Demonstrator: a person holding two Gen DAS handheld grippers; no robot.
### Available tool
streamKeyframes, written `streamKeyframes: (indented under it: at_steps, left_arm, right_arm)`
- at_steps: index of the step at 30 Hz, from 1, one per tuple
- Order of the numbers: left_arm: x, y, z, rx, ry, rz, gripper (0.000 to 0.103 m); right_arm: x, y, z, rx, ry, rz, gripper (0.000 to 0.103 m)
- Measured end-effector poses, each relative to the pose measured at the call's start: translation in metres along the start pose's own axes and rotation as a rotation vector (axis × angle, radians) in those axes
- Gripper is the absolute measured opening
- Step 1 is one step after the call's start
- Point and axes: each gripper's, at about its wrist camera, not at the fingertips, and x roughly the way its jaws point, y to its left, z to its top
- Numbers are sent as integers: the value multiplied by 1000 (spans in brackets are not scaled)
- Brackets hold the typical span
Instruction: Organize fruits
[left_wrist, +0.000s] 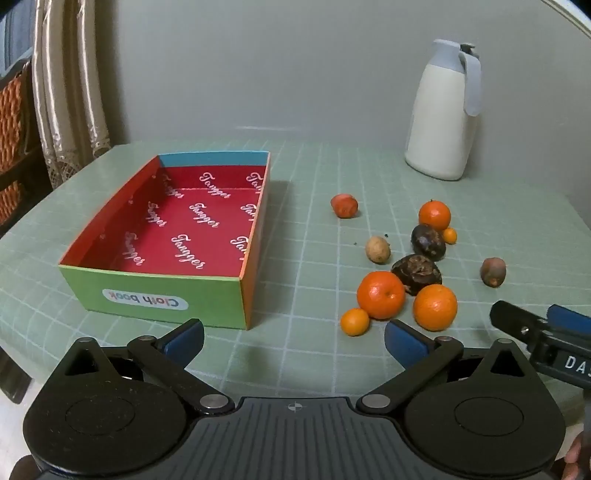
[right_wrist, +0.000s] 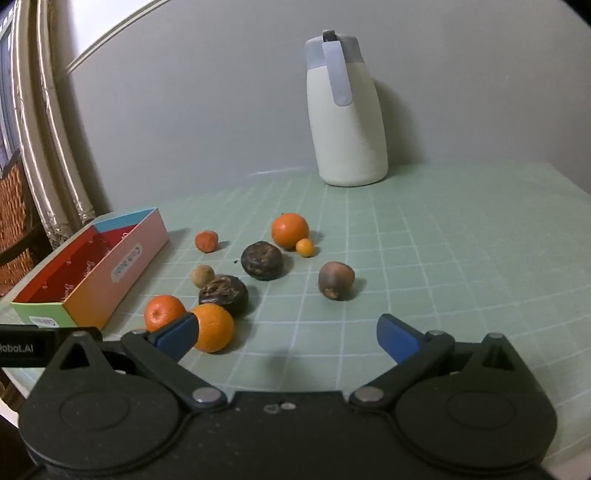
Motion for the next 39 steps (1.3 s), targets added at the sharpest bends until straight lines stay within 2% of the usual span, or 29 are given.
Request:
streamKeyframes:
  at_steps: [39]
  left_arm:
    - [-2, 0, 2, 17, -3, 5, 103]
  right_arm:
    - [1, -6, 0, 8, 3, 15, 103]
